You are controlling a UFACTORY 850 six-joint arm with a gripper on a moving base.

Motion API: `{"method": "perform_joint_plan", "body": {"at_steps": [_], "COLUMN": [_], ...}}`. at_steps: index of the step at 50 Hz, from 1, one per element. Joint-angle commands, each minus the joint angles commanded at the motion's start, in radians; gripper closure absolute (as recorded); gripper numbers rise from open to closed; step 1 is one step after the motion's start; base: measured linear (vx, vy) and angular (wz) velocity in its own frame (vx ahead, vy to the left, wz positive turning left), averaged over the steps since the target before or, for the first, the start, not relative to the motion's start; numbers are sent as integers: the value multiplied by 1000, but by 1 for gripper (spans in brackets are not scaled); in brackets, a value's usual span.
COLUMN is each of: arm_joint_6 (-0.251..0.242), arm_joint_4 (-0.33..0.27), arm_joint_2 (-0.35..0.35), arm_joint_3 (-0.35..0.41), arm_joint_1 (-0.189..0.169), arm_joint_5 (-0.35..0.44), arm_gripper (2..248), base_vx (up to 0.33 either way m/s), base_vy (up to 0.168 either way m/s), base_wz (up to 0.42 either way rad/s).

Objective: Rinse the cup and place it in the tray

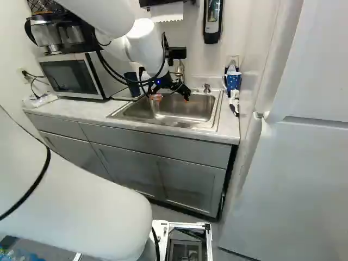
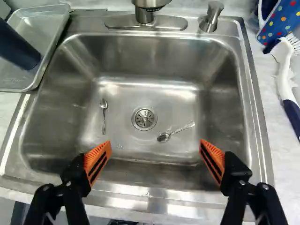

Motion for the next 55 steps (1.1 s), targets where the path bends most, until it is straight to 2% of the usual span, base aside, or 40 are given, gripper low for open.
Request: {"method": "perform_joint_plan", "body": {"at_steps": [55], "arm_joint_6": [0], "arm_joint_4": [0], "arm_joint_2": [0], "arm_joint_3": [0], "arm_joint_1": [0], "arm_joint_5": [0], "arm_gripper": [3], "base_vx": [-6], "base_vy": [0], "base_wz": [0]}}
